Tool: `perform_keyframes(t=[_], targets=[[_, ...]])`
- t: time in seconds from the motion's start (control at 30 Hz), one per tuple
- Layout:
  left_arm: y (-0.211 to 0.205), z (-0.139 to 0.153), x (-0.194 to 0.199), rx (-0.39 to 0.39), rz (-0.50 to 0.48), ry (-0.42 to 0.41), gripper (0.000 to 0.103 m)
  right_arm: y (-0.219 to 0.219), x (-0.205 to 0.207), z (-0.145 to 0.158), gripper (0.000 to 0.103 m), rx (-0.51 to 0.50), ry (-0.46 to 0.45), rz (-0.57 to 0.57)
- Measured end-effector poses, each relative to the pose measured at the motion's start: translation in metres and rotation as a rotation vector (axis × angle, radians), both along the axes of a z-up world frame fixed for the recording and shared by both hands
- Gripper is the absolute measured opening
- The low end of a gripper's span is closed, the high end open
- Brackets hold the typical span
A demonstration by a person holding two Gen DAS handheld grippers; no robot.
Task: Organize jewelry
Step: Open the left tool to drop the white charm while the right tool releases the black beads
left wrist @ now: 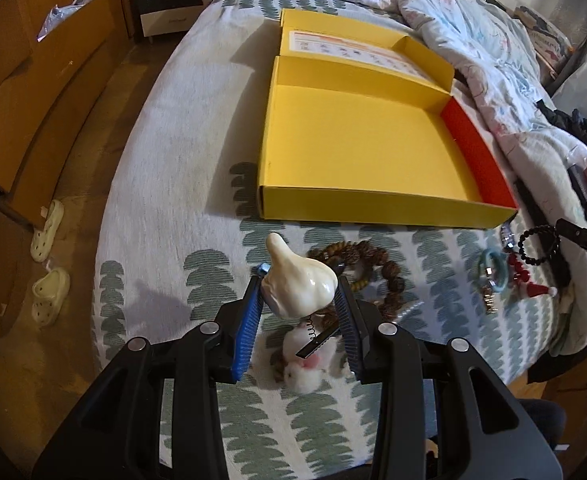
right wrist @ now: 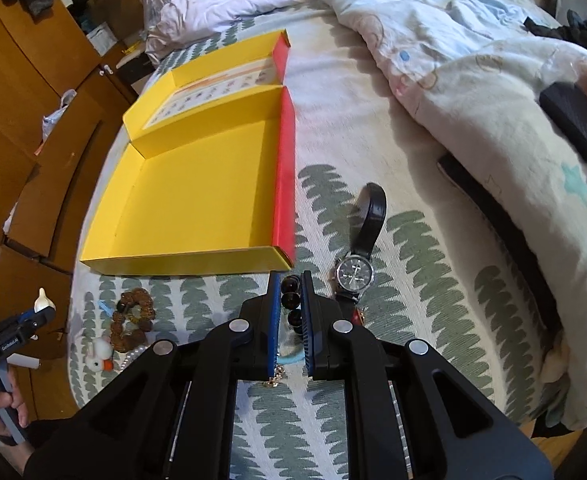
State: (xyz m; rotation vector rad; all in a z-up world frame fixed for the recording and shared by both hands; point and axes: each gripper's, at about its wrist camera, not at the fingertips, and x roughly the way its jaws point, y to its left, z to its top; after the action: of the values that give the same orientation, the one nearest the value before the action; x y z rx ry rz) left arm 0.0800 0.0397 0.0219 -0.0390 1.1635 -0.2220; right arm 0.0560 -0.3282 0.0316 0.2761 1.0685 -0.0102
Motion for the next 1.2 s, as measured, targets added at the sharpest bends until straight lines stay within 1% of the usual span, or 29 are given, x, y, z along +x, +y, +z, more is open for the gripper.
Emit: perform_keyframes(t=[0.1,0.23,0.4,0.57,0.77,0.83,0.97,1.03,1.07,1.1,1.17,1.2], targets=[[0.002,-0.006,0.001,0.005,-0.001,-0.004,0.037,0.002,0.003,-0.007,0.011,0.019,0.001,-0.004],[-0.002,-0.015,0.000,0.020,-0.009,0.007,0.038,0.008,0.008,-0.017,0.011,0.007,0.000,-0.016],[-0.002,-0.024,0.004,0.012,-0.012,0.031,0.038,0.013,0.016,-0.028,0.011,0.000,0.002,-0.028],[-0.002,-0.029,0.009,0.013,-0.010,0.041,0.038,0.012,0.018,-0.025,0.011,0.000,-0.019,-0.031],[-0.004,-0.031,0.011,0.010,-0.010,0.043,0.038,0.011,0.013,-0.024,0.012,0.025,-0.039,-0.028],[-0.003,-0.031,0.012,0.006,-0.010,0.041,0.039,0.013,0.010,-0.024,0.015,0.036,-0.051,-0.030],[0.000,-0.022,0.011,-0.023,-0.007,0.022,0.049,0.023,-0.001,-0.017,0.015,0.038,-0.091,-0.015],[0.003,-0.016,0.009,-0.040,-0.002,0.000,0.053,0.028,-0.007,-0.012,0.019,0.041,-0.119,-0.007],[0.004,-0.013,0.007,-0.052,-0.002,-0.016,0.058,0.032,-0.011,-0.010,0.019,0.043,-0.135,-0.004],[0.006,-0.009,0.005,-0.060,0.001,-0.035,0.066,0.036,-0.015,-0.007,0.019,0.045,-0.152,0.008],[0.007,-0.001,-0.002,-0.050,0.015,-0.083,0.072,0.045,-0.020,-0.002,0.020,0.048,-0.182,0.031],[0.006,0.001,-0.005,-0.053,0.006,-0.102,0.076,0.049,-0.024,0.001,0.021,0.058,-0.203,0.036]])
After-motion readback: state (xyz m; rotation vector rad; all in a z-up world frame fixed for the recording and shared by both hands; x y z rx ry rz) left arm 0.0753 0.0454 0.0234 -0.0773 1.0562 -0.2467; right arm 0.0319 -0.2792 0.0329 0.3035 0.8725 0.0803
